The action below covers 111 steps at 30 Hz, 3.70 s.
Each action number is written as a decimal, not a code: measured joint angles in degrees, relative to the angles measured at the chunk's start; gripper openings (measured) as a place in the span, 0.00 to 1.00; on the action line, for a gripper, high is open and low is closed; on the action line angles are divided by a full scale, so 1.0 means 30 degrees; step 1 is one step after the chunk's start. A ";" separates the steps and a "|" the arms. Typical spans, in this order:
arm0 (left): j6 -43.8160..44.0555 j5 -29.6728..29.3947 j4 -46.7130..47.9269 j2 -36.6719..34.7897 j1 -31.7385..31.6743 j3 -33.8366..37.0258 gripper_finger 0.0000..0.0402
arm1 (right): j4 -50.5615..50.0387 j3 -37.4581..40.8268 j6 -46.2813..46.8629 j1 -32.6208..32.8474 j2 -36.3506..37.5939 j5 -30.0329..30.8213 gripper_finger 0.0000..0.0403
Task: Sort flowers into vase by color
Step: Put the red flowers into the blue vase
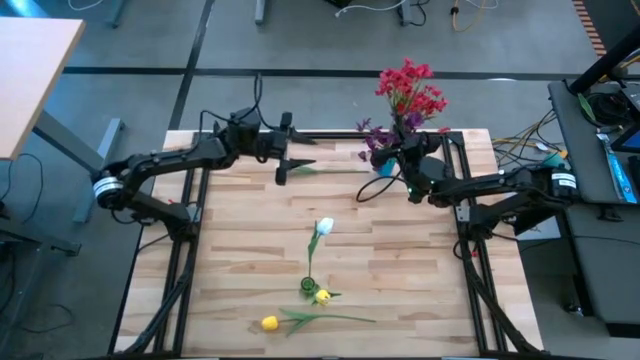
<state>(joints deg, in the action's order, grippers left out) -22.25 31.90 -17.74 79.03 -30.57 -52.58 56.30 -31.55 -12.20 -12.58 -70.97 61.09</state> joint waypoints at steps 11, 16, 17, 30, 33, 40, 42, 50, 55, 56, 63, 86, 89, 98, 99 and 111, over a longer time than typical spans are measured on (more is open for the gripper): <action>0.1063 0.2532 -0.2196 0.3707 -0.2386 -0.0979 0.52 | -0.0033 -0.0007 -0.0658 0.0619 0.0391 -0.0002 0.03; 0.2696 0.2430 -0.2209 0.5697 -0.2380 -0.2612 0.52 | -0.0155 -0.0007 -0.0650 0.0739 0.0391 0.0004 0.03; 0.2592 0.2708 -0.2212 0.6091 -0.2375 -0.2960 0.52 | -0.0231 -0.0007 -0.0650 0.0739 0.0391 -0.0002 0.03; 0.3101 0.1759 -0.3107 0.7976 -0.1059 -0.4777 0.51 | -0.0774 0.0296 -0.0136 0.0735 0.0384 -0.0002 0.03; 0.3132 -0.0660 -0.3727 0.7968 -0.0174 -0.4423 0.51 | -0.0783 0.0395 0.0116 0.0735 0.0384 -0.0057 0.03; 0.3730 -0.1665 -0.4304 0.7965 0.0678 -0.4375 0.51 | -0.0789 0.0488 0.0769 0.0735 0.0384 -0.0916 0.03; 0.4053 -0.1843 -0.4465 0.7970 0.0704 -0.4335 0.51 | -0.0782 0.0488 0.0770 0.0735 0.0384 -0.0935 0.03; 0.4418 -0.2951 -0.6399 0.9425 0.1552 -0.4248 0.51 | -0.0658 0.0488 0.0721 0.0735 0.0384 -0.0927 0.03; 0.5645 -0.3033 -0.8455 1.0457 0.1517 -0.4248 0.51 | -0.0650 0.0488 0.0559 0.0743 0.0384 -0.0916 0.03; 0.5796 -0.3045 -0.8838 1.0756 0.1561 -0.4266 0.51 | -0.0650 0.0487 0.0551 0.0743 0.0385 -0.0898 0.03; 0.6758 -0.3006 -1.0396 1.2468 0.1785 -0.4441 0.51 | -0.0556 0.0474 0.0326 0.0743 0.0391 -0.0878 0.03; 0.7678 -0.4801 -1.5033 1.8252 0.2653 -0.6707 0.51 | -0.0528 0.0458 0.0372 0.0742 0.0407 -0.0891 0.03; 0.7589 -0.4363 -1.4766 1.8921 0.2733 -0.7447 0.51 | -0.0583 0.0452 0.0380 0.0740 0.0413 -0.0909 0.03; 0.7807 -0.4466 -1.4724 2.0091 0.2740 -0.9179 0.51 | -0.0585 0.0452 0.0246 0.0736 0.0413 -0.0927 0.03; 0.7873 -0.4460 -1.4671 2.0154 0.2740 -0.9306 0.51 | -0.0585 0.0452 0.0239 0.0742 0.0413 -0.0927 0.03; 0.8375 -0.4444 -1.4358 2.0334 0.2741 -0.9507 0.58 | -0.0599 0.0474 0.0056 0.0739 0.0413 -0.0923 0.03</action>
<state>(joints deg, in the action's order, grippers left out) 2.87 18.57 -60.81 140.03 -22.35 -81.10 54.50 -30.13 -12.03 -10.36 -69.73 58.32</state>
